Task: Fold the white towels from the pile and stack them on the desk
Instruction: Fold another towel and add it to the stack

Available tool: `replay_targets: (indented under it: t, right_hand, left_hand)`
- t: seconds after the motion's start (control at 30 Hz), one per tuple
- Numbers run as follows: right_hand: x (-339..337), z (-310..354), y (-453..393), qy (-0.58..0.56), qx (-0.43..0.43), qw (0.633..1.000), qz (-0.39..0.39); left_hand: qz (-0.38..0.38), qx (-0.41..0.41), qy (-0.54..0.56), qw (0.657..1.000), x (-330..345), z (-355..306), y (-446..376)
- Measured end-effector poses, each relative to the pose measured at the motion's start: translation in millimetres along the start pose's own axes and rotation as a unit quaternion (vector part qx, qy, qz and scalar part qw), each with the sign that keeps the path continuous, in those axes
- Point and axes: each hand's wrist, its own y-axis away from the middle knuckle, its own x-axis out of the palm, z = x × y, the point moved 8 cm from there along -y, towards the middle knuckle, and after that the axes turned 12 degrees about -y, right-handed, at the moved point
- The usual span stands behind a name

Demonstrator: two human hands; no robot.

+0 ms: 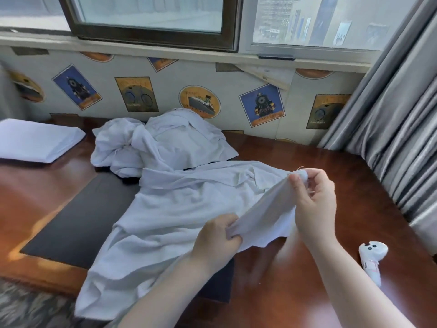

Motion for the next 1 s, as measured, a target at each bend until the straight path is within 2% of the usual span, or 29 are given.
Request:
replay_targets:
  t: [0.1, 0.17, 0.23, 0.33, 0.53, 0.6, 0.73, 0.83, 0.9, 0.93, 1.0]
  right_hand:
    - [-7, -6, -3, 0.059, -0.025, 0.997, 0.033]
    - [-7, -22, -2, 0.058, 0.019, 0.996, 0.071]
    - [-9, -34, 3, 0.027, 0.053, 0.994, 0.093]
    - [-20, -40, 8, -0.058, 0.054, 0.994, 0.072]
    - [-30, -39, 4, -0.115, 0.005, 0.993, 0.008]
    - [-22, -38, 4, -0.134, 0.007, 0.990, 0.035]
    - [4, -39, 17, -0.143, 0.032, 0.979, 0.145]
    - [15, -41, 30, -0.134, 0.034, 0.969, 0.203]
    - [21, -43, 35, -0.127, 0.036, 0.964, 0.230]
    - [24, -45, 37, -0.123, 0.041, 0.963, 0.237]
    - [31, -50, 43, -0.119, 0.051, 0.961, 0.244]
  left_hand:
    - [0.031, -0.061, -0.006, 0.998, 18, 17, 16]
    - [0.040, -0.086, -0.014, 0.995, 33, 20, 29]
    - [0.008, -0.112, -0.008, 0.994, 39, 21, 42]
    - [-0.038, -0.139, -0.011, 0.989, 43, 20, 62]
    - [0.013, -0.144, -0.097, 0.985, 59, 7, 88]
    - [0.040, -0.156, -0.110, 0.981, 65, 7, 92]
    - [0.105, -0.219, -0.134, 0.961, 83, 18, 104]
    - [0.166, -0.229, -0.082, 0.956, 105, 24, 115]
    - [0.187, -0.261, 0.010, 0.947, 114, 26, 122]
    - [0.172, -0.288, 0.061, 0.940, 112, 31, 124]
    - [0.066, -0.357, 0.135, 0.922, 95, 57, 129]
